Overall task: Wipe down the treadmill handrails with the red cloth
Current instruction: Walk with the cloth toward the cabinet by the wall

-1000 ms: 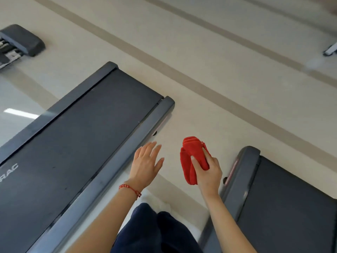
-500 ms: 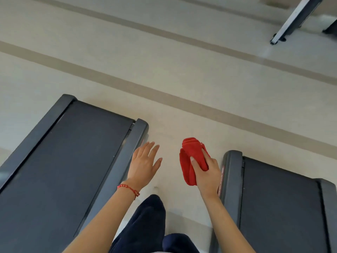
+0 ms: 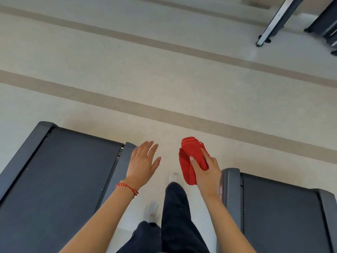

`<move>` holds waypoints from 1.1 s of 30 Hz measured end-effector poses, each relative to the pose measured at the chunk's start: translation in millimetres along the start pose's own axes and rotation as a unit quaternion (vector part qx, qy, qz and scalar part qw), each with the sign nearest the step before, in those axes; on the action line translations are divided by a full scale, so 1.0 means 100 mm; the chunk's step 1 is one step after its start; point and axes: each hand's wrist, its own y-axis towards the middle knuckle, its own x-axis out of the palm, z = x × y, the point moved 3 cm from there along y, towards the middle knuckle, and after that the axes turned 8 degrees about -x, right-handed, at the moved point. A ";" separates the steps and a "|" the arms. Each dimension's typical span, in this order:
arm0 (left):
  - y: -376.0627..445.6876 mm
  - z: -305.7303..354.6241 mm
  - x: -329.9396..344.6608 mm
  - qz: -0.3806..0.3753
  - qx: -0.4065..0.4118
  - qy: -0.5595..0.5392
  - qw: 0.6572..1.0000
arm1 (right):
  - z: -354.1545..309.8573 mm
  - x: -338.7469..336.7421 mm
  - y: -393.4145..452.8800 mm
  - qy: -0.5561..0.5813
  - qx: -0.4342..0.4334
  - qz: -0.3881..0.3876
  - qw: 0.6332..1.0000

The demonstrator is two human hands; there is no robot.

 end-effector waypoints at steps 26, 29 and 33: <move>3.87 -0.54 -0.82 0.040 -0.082 0.002 0.996 | -1.03 1.54 4.07 0.011 -0.088 -0.079 0.993; 4.30 -0.83 -0.99 0.039 -0.105 -0.008 0.994 | -1.29 1.92 4.46 0.011 -0.096 -0.088 0.991; 4.74 -1.22 -1.24 0.052 -0.135 -0.025 0.989 | -1.65 2.40 4.90 0.017 -0.113 -0.108 0.988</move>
